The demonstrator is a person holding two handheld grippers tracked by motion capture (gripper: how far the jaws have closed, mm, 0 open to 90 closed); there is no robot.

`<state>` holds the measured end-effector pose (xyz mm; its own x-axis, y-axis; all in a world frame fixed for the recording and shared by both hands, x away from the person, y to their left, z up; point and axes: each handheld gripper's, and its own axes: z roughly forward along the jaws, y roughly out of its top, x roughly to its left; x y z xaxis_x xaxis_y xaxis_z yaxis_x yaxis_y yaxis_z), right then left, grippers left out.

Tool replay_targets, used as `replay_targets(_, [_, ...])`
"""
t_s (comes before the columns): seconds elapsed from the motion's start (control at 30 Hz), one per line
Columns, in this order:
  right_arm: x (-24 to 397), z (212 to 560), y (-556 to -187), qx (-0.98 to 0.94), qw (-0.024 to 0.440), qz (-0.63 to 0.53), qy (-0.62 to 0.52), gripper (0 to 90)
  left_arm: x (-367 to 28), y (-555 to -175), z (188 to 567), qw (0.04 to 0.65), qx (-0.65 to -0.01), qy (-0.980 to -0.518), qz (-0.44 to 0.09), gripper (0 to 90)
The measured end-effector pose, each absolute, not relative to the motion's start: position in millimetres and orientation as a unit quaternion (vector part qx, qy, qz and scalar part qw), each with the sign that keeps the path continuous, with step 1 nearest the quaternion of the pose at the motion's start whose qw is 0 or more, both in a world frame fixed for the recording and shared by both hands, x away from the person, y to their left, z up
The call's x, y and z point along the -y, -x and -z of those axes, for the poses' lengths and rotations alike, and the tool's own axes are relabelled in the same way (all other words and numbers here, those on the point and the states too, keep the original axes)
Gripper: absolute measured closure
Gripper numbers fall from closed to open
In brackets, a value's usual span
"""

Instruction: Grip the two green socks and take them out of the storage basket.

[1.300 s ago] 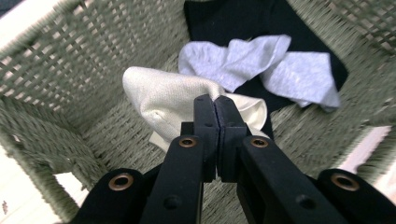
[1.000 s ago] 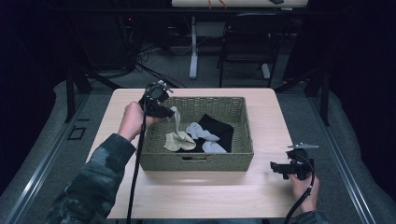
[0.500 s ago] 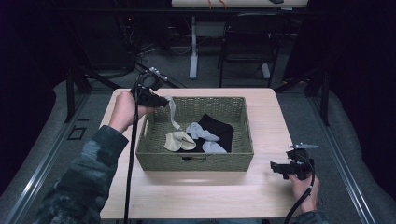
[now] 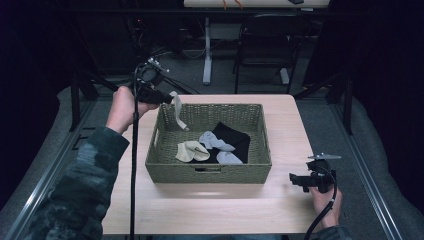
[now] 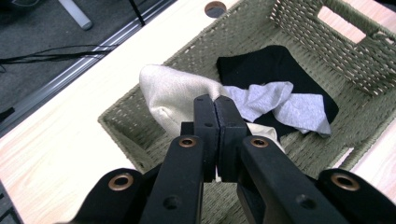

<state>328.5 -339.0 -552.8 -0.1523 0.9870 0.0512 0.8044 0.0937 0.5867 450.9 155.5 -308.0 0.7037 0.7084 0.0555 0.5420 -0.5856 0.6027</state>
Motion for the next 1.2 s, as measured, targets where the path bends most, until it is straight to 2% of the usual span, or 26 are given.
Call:
replay_targets(0.33, [340, 553, -327, -0.716, 0.185, -0.252, -0.624, 0.0, -182, -452, 296, 0.290, -0.379, -0.865, -0.157, 89.4])
replay_targets(0.73, [338, 553, -328, -0.717, 0.181, -0.250, -0.625, 0.0, -241, -437, 291, 0.302, -0.422, -0.837, -0.172, 89.4])
replay_targets(1.2, [338, 554, -327, -0.716, 0.180, -0.253, -0.625, 0.0, -301, -423, 320, 0.297, -0.477, -0.809, -0.173, 89.3])
